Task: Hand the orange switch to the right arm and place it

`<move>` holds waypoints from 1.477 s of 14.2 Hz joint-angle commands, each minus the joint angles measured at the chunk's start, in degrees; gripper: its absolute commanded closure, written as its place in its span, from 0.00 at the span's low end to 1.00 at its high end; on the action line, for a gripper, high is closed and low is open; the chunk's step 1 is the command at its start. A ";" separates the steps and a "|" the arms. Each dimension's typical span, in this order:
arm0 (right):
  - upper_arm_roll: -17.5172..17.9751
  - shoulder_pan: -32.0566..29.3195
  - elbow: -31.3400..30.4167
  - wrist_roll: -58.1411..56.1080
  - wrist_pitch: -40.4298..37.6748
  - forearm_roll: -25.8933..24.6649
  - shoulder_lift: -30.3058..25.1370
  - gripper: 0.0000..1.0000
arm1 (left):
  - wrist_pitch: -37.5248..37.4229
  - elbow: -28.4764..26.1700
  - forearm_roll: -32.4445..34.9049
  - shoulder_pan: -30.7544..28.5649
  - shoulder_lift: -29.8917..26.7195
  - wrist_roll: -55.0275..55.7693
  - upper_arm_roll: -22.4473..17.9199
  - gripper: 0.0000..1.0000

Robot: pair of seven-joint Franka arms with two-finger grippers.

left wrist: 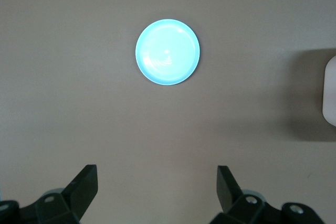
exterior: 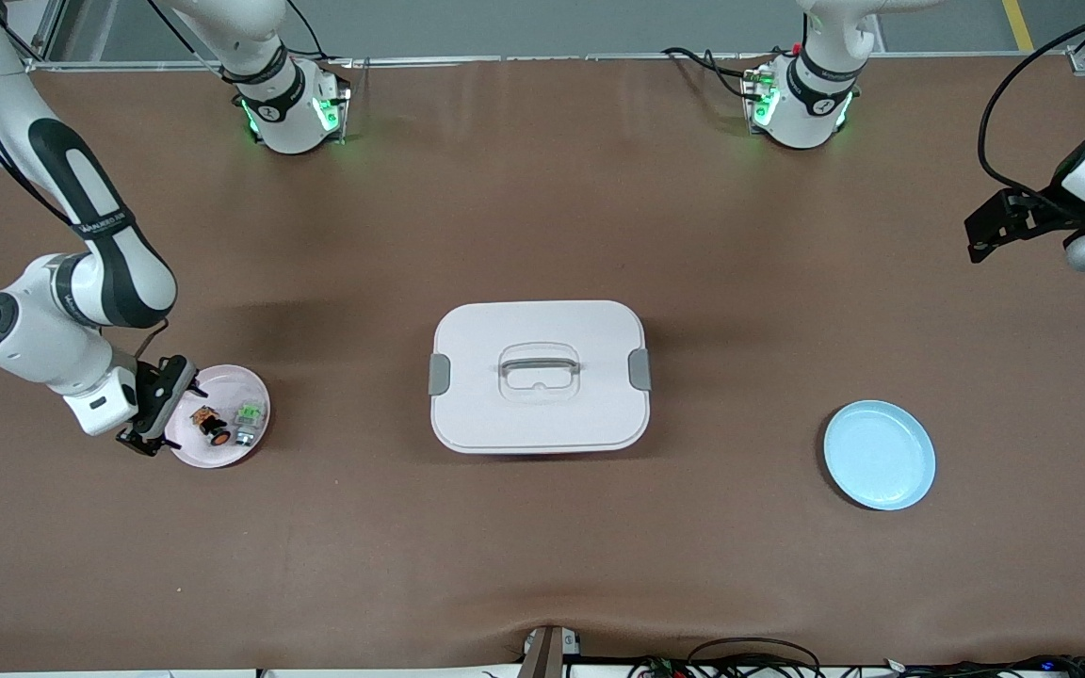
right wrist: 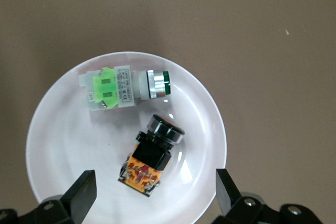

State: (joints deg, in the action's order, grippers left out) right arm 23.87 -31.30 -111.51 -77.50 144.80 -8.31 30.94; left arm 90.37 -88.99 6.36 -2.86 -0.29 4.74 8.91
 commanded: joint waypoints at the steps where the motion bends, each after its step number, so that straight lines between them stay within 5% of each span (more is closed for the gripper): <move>1: 0.30 1.94 0.85 10.32 -8.36 -1.27 -5.27 0.00 | 0.59 -1.36 -1.09 0.75 -1.55 -0.61 -0.65 0.00; 7: 2.41 2.48 6.91 33.96 -21.47 -0.66 -8.00 0.00 | 0.24 -1.63 -1.44 0.75 -1.90 -0.25 -0.38 0.00; 9: 2.76 2.48 7.53 43.35 -22.98 2.92 -10.89 0.00 | 0.15 -1.63 -1.44 0.66 -2.08 -0.25 -0.30 0.00; 15: 3.11 3.79 15.15 83.60 -34.55 5.32 -16.79 0.00 | -0.73 -1.54 -1.44 0.40 -2.08 0.10 -0.38 0.00; 21: 3.02 3.09 26.74 88.40 -46.33 6.02 -16.97 0.00 | -1.16 -1.63 -1.44 0.22 -2.17 2.38 -0.38 0.00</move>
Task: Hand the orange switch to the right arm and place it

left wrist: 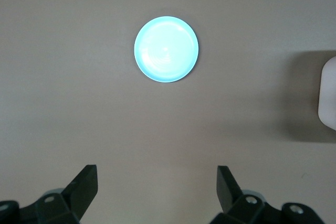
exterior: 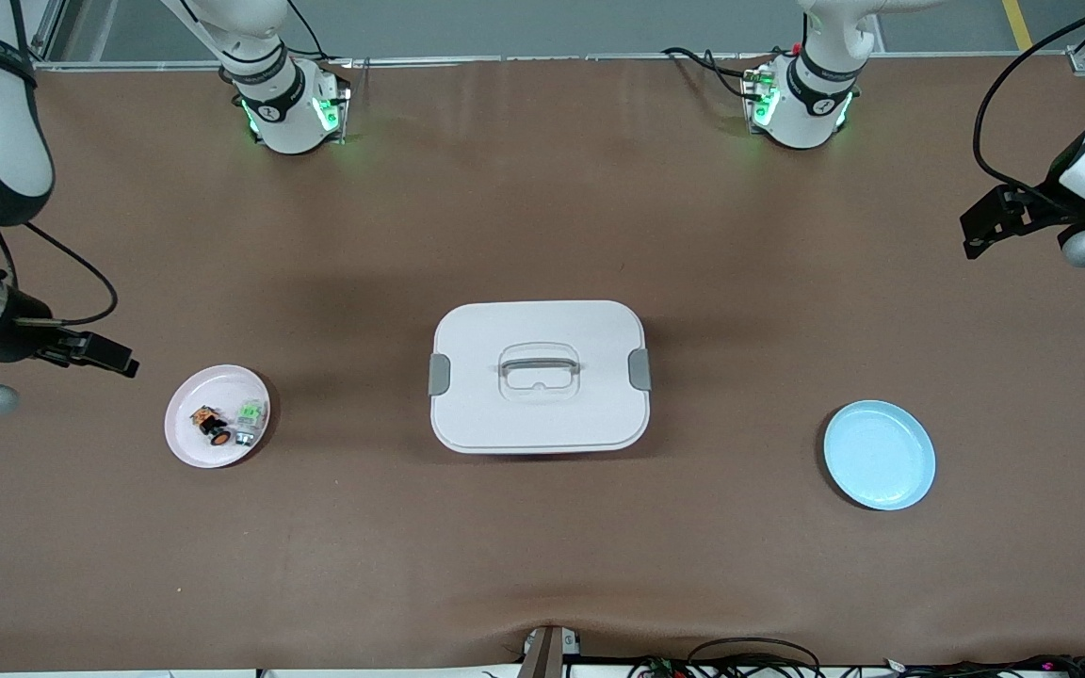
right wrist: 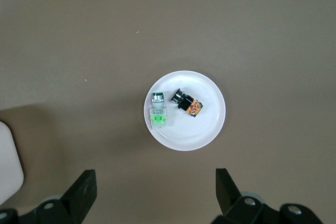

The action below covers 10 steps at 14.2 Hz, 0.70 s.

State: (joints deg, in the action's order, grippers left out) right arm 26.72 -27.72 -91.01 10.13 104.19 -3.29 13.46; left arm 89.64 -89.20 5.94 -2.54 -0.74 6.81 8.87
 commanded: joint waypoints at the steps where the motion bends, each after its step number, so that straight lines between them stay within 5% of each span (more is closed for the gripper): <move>1: 0.08 -0.23 9.06 1.29 -8.89 1.00 0.60 0.00 | -0.52 -1.50 -1.02 -0.10 -1.72 0.31 -0.43 0.00; 5: 0.08 -1.81 15.93 0.51 -14.62 1.97 0.60 0.00 | -0.79 -1.94 -1.19 -0.10 -2.24 0.40 -0.25 0.00; 10: 0.35 -1.20 16.21 1.12 -17.17 1.53 0.25 0.00 | -0.87 -2.38 -3.48 -0.10 -2.77 -0.56 -0.34 0.00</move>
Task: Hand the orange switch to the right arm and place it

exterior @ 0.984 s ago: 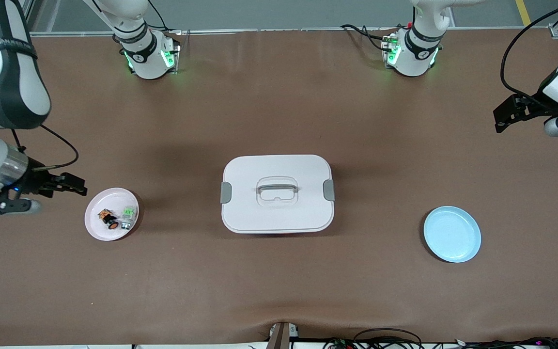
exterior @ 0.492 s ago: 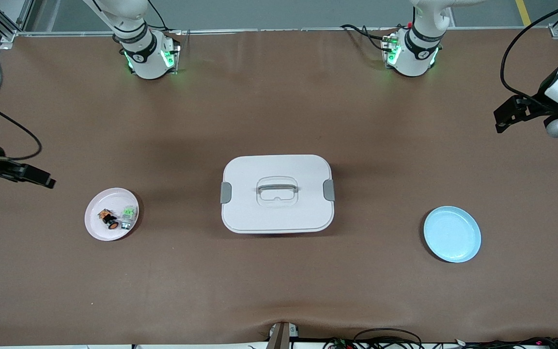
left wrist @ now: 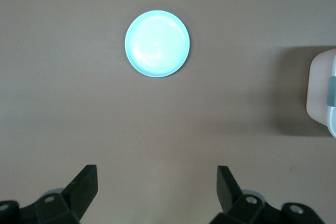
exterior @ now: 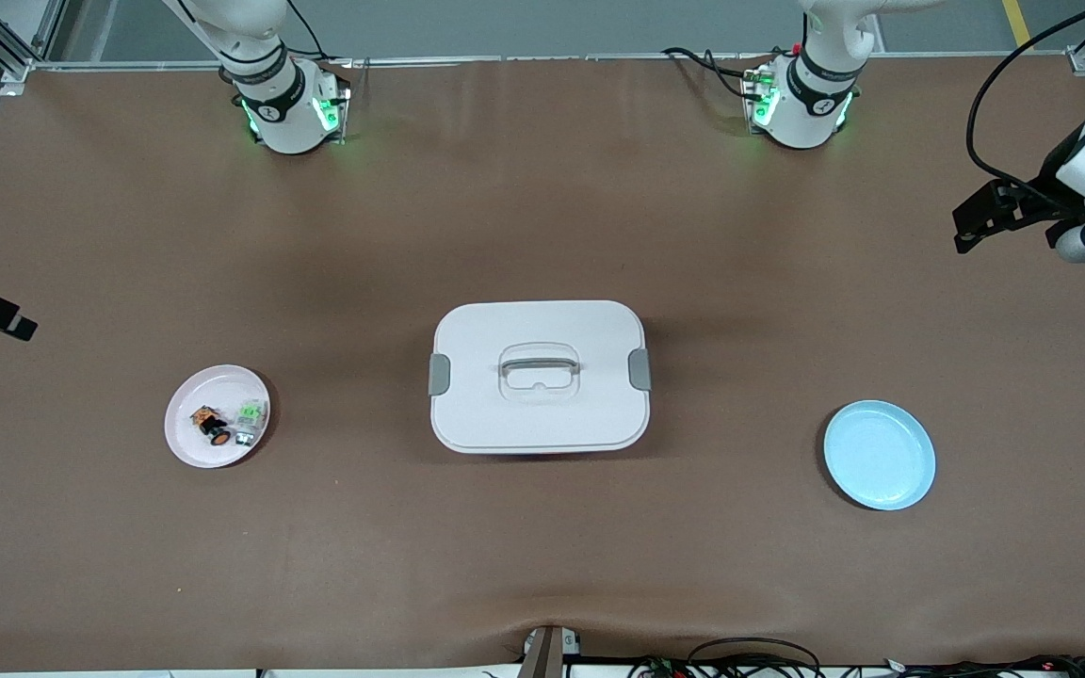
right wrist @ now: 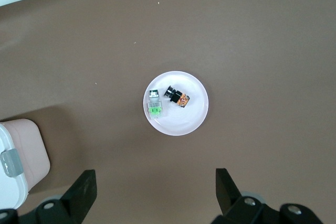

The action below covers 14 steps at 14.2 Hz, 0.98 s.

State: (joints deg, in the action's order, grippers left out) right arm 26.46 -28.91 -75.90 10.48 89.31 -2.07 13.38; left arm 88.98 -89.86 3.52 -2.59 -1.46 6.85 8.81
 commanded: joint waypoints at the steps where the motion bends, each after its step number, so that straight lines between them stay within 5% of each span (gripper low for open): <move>1: 0.52 -0.09 1.11 0.68 -4.56 0.23 0.16 0.00 | -0.56 -1.64 -1.14 -0.05 -2.06 -0.79 -0.20 0.00; 11: -0.09 -0.27 0.06 0.95 -10.03 -0.74 -1.25 0.00 | -1.62 -1.64 -1.14 0.04 -2.41 -0.97 -0.20 0.00; 14: -4.11 3.67 0.05 0.86 -9.94 -0.66 -1.60 0.00 | -1.62 -1.64 -1.93 0.04 -2.41 -1.05 -0.20 0.00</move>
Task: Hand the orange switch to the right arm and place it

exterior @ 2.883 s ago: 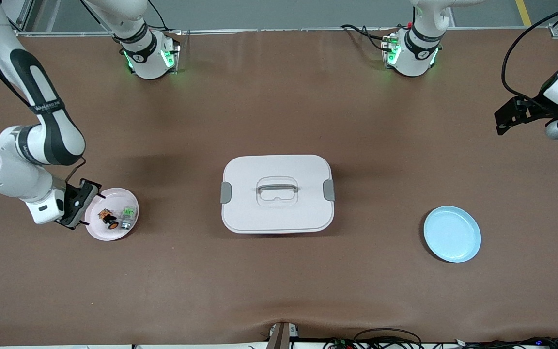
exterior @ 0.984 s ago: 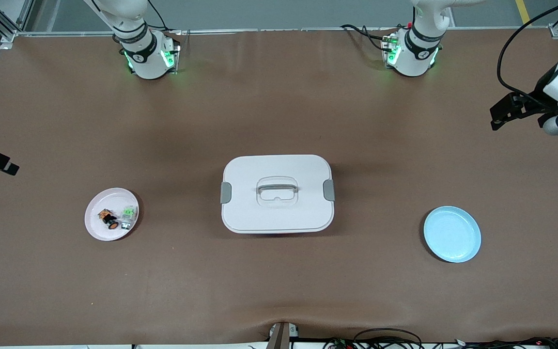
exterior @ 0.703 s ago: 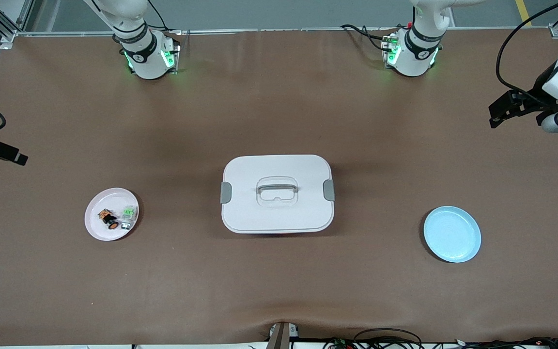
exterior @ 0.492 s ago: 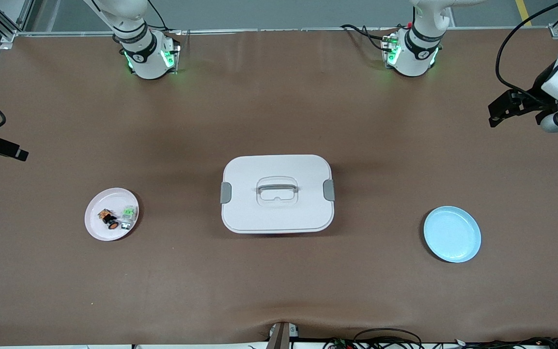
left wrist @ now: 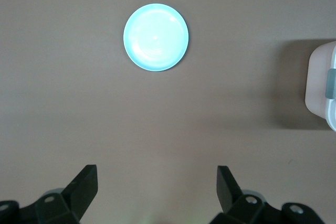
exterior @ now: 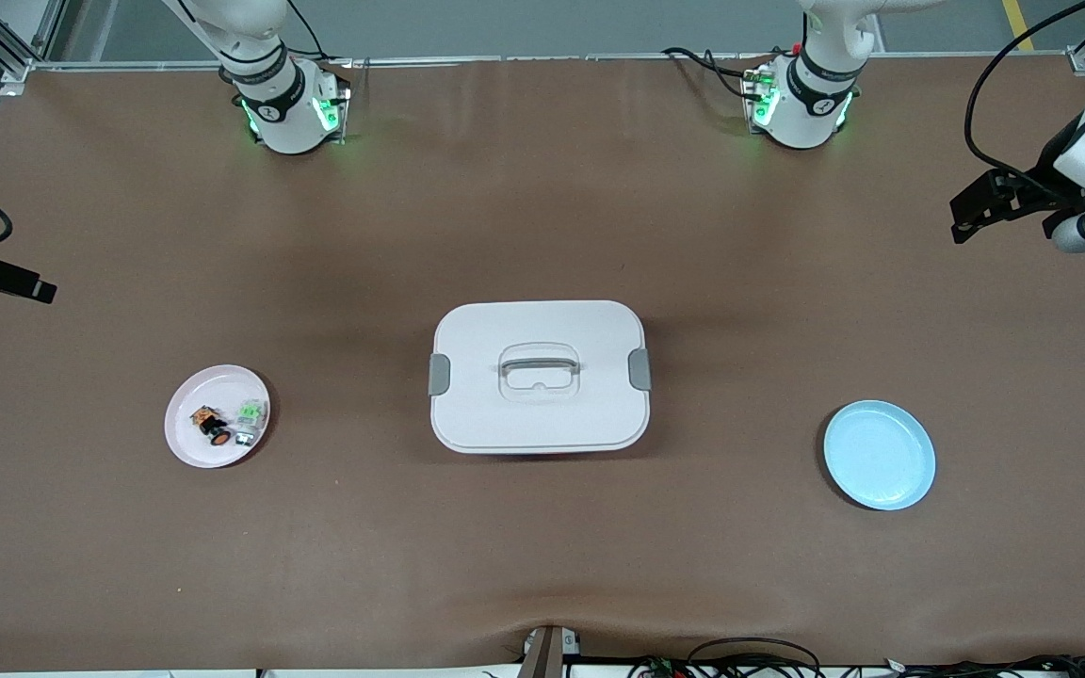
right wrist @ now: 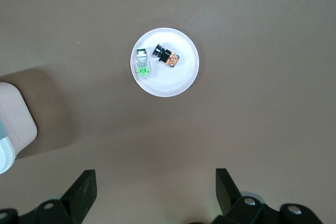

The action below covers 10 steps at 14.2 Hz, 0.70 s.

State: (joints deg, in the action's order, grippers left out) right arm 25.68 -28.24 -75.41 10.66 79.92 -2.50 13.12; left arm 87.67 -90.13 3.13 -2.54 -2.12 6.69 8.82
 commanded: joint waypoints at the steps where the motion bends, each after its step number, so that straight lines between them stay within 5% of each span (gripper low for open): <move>1: -7.53 7.11 -0.36 0.42 -0.56 0.12 -1.43 0.00 | -0.30 -1.36 -1.72 -0.10 -1.75 -0.89 -0.21 0.00; 3: -16.85 15.54 -0.35 -0.03 -0.12 1.18 -2.31 0.00 | -0.30 -1.36 -1.72 -0.10 -1.75 -0.89 -0.21 0.00; 7: -29.68 29.87 -0.44 -0.98 -0.20 3.11 -3.10 0.00 | -0.48 -1.45 -1.72 -0.01 -2.01 -0.89 -0.21 0.00; 9: -40.40 39.54 -0.27 -2.83 -0.03 3.29 -3.10 0.00 | -0.48 -1.45 -1.72 -0.10 -2.10 -0.89 -0.21 0.00; 10: -41.23 40.62 -0.27 -3.19 0.06 3.20 -3.19 0.00 | -0.48 -1.45 -1.72 -0.01 -2.10 -0.89 -0.21 0.00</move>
State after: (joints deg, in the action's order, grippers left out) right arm -10.02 7.48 -75.41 9.18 80.03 -0.08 10.86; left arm 87.55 -90.16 2.46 -2.53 -2.26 6.68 8.83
